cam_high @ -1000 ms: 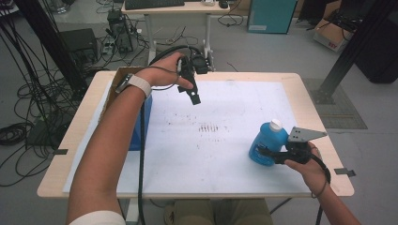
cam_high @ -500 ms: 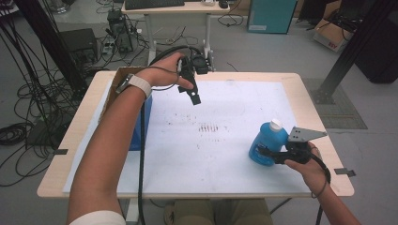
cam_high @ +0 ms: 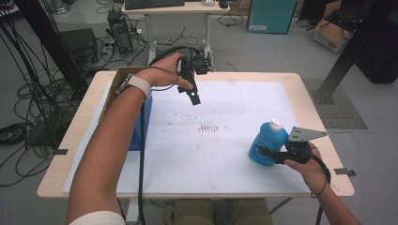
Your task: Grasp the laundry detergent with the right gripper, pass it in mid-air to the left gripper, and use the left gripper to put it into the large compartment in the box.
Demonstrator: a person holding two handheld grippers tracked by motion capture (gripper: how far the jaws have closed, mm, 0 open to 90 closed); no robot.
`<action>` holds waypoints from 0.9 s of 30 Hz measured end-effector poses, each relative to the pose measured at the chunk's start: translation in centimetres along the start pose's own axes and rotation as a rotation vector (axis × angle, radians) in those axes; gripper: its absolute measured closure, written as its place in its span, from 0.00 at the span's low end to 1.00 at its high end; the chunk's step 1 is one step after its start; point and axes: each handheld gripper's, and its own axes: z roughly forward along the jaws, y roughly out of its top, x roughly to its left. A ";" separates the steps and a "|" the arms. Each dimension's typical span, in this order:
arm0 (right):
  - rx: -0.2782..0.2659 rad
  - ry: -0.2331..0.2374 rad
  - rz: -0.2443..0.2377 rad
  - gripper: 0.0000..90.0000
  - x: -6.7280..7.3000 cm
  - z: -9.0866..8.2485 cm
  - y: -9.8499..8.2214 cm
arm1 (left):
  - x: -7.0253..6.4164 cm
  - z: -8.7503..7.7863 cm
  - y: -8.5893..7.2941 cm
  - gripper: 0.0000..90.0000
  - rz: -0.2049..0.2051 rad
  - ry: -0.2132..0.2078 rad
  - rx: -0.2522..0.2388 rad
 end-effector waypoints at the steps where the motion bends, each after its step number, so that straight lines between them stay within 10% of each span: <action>1: 0.001 0.000 0.001 0.47 0.0 0.0 0.0 | 0.1 -0.1 0.0 0.11 0.012 -0.004 0.010; 27: -0.001 0.002 -0.005 0.47 0.0 0.0 0.0 | 0.2 -0.1 0.1 0.11 0.023 -0.010 0.022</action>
